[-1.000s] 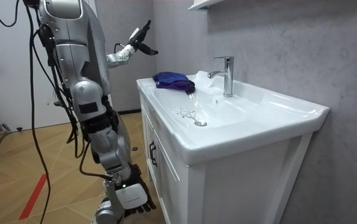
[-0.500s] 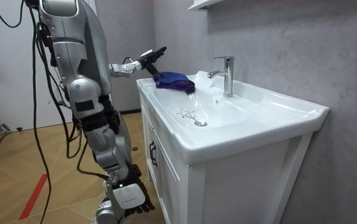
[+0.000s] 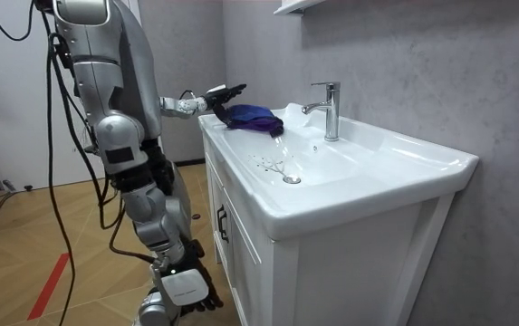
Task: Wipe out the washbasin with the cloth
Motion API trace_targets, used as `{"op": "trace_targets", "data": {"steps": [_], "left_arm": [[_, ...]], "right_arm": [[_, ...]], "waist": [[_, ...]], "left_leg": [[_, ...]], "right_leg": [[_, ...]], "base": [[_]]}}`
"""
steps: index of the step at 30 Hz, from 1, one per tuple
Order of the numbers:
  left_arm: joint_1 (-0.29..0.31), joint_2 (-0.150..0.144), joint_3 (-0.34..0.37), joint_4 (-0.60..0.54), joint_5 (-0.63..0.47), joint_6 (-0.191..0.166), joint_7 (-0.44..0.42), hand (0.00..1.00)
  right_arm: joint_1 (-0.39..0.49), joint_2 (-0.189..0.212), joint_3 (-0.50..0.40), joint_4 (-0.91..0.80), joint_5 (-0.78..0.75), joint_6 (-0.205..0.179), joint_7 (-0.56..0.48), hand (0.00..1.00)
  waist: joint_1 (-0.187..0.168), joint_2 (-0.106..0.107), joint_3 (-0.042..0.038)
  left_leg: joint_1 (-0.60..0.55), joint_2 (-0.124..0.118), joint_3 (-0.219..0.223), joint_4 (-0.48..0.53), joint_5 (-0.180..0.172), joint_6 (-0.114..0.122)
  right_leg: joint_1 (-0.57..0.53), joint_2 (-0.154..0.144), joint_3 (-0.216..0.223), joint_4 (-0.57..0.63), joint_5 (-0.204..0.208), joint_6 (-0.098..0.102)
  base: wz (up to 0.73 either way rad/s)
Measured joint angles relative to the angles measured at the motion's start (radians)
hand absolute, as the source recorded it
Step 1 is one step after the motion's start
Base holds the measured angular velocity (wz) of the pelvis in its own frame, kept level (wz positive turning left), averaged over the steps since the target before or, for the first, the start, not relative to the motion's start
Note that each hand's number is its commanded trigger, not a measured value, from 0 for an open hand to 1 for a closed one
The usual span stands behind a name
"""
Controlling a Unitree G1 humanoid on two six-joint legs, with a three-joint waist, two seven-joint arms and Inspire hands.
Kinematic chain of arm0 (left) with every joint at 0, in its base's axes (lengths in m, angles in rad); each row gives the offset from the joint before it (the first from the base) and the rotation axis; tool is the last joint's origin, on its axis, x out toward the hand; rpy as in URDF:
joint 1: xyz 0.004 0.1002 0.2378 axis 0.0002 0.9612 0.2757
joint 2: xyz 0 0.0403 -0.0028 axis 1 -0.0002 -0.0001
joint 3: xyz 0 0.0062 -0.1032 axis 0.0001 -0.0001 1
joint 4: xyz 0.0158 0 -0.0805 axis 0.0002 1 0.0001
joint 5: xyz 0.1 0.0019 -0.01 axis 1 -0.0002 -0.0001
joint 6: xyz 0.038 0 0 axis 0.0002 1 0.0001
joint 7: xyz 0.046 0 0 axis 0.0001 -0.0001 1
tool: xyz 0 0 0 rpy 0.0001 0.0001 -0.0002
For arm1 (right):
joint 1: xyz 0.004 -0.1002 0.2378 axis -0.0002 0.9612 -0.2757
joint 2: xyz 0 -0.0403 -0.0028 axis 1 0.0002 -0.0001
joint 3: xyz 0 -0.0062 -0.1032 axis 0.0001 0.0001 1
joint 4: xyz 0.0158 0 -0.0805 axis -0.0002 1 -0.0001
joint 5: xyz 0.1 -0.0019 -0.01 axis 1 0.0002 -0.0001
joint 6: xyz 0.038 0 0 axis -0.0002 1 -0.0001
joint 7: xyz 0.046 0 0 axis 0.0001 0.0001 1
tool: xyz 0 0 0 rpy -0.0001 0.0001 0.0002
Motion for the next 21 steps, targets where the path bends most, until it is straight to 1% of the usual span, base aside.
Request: {"op": "trace_targets", "data": {"steps": [2,6,12,15,18,21], "left_arm": [[0.0,0.0,0.0,0.0,0.002,0.0,0.0,0.0],[0.0,0.0,0.0,0.0,0.043,0.0,0.0,0.0],[-0.001,0.0,0.0,0.001,0.044,0.0,0.0,0.0],[-0.014,0.0,0.0,0.042,0.037,0.0,0.002,0.0],[-0.016,0.0,0.0,0.07,0.034,0.0,0.004,0.0],[-0.03,0.0,0.001,0.086,0.034,0.0,0.004,0.0]], "right_arm": [[-0.001,0.0,0.0,0.0,0.004,0.0,0.0,0.0],[0.0,0.001,0.001,0.0,0.027,0.001,0.002,0.0],[-0.002,0.001,0.002,-0.003,0.027,0.0,0.003,0.0],[0.006,0.001,0.012,-0.019,0.037,0.0,-0.002,0.0],[0.007,0.001,0.031,-0.027,0.045,-0.001,-0.007,0.0],[0.006,0.003,0.03,-0.027,0.045,-0.001,-0.011,0.0]], "waist": [[-0.004,0.0,0.0001],[-0.016,0.0,0.0004],[-0.027,0.002,0.0006],[-0.026,0.004,0.0002],[-0.026,0.004,0.0005],[-0.036,0.002,0.0011]], "left_leg": [[0.0,0.0,0.0,0.0,0.0,0.0],[0.001,0.0,0.004,-0.003,0.0,0.0],[0.003,0.0,0.007,-0.007,0.0,0.0],[0.004,0.0,0.007,-0.009,0.0,0.0],[0.012,0.001,0.017,-0.016,0.001,-0.001],[0.013,0.001,0.02,-0.018,0.001,-0.001]], "right_leg": [[0.0,0.0,0.001,0.0,0.0,0.0],[-0.003,0.001,0.017,-0.001,0.0,0.0],[-0.003,0.001,0.009,-0.001,0.0,0.0],[-0.003,0.001,0.013,-0.001,0.0,0.0],[-0.003,0.001,0.022,-0.001,0.0,0.0],[-0.004,0.002,0.024,-0.001,0.0,0.0]], "base": [[0.0],[-0.02],[-0.01],[0.0],[-0.08],[-0.04]]}}
